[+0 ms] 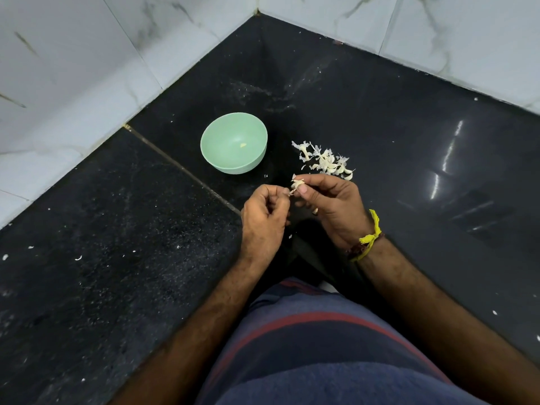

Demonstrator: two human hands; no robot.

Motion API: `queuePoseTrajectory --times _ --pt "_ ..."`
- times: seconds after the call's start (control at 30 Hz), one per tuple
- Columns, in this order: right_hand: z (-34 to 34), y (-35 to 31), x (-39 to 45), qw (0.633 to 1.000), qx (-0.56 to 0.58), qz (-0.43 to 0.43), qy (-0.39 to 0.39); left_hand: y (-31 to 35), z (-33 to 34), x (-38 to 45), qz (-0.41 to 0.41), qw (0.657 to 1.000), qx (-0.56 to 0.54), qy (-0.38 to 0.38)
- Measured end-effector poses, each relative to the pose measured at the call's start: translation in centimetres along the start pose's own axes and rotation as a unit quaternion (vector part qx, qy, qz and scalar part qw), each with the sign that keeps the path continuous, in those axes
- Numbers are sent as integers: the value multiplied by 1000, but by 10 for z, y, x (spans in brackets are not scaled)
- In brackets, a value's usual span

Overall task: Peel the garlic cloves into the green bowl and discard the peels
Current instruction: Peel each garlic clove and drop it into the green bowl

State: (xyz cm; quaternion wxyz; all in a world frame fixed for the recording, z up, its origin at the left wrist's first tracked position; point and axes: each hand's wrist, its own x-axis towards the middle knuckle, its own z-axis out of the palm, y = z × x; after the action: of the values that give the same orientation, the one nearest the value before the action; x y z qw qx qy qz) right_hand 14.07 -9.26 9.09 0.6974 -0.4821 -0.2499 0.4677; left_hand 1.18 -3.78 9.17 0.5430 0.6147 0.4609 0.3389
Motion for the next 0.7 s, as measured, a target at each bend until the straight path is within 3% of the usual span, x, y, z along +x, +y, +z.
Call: queuePoseTrajectory --times 0.37,0.7 --pt "-2 3 0 1000 7 0 -27 8 -9 1 113 992 45 27" --pt "0 -1 -3 999 31 36 5 11 -9 1 180 978 97 36"
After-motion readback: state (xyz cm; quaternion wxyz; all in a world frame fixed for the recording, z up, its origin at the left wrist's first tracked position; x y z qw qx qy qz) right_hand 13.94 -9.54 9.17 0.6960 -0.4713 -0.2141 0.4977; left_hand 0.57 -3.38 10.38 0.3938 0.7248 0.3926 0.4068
